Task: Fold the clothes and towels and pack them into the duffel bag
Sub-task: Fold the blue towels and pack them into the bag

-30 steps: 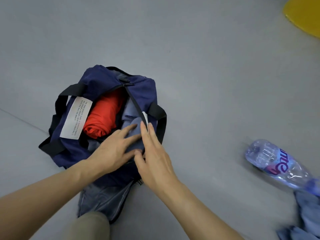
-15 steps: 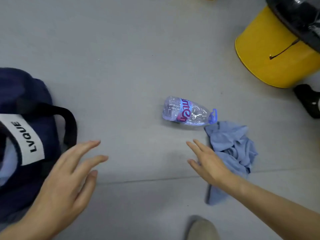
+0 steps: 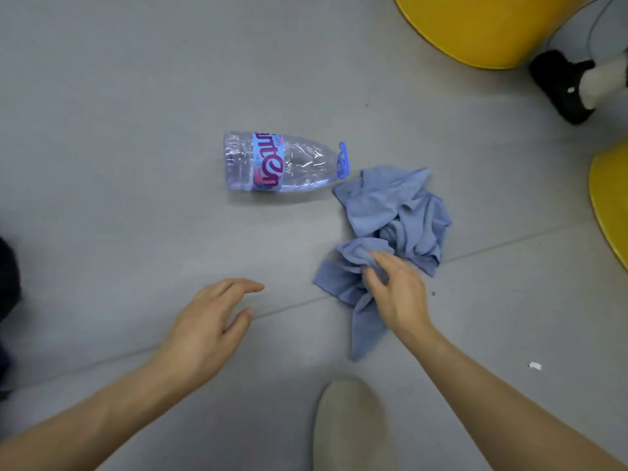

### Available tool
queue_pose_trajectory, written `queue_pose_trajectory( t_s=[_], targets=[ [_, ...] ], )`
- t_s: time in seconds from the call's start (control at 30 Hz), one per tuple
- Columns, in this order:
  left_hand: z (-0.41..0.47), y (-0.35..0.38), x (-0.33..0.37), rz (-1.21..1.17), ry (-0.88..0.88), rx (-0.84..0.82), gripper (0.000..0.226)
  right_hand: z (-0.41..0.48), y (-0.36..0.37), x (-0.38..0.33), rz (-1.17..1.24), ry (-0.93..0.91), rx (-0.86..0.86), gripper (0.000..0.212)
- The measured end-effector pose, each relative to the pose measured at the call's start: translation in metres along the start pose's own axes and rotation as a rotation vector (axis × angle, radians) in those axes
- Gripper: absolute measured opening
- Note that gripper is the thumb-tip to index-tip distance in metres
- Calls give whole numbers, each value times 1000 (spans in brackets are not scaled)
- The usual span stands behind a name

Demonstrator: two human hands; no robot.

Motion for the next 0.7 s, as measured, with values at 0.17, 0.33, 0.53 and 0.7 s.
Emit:
queue_pose_trajectory(
  t_s=[0.17, 0.33, 0.53, 0.7],
  targets=[
    [18, -1, 33, -122, -40, -53, 44, -29, -18, -69, 342, -87, -168, 29],
    [40, -77, 69, -246, -93, 63, 31, -54, -22, -156, 625, -119, -352, 26],
    [1, -208, 114, -186, -127, 240, 25, -69, -73, -271, 696, -244, -573, 25],
    [-58, -299, 167, -29, -125, 393, 16, -107, -145, -357, 543, -448, -713, 24]
  ],
)
Point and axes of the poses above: each hand's wrist, its own z-axis towards the middle knuckle, its own y-axis out of the palm, x = y × z, the point moved 9 cm from there along z, towards the middle knuckle, and after that the axes turned 7 degrees about y, right-handed, at the moved point
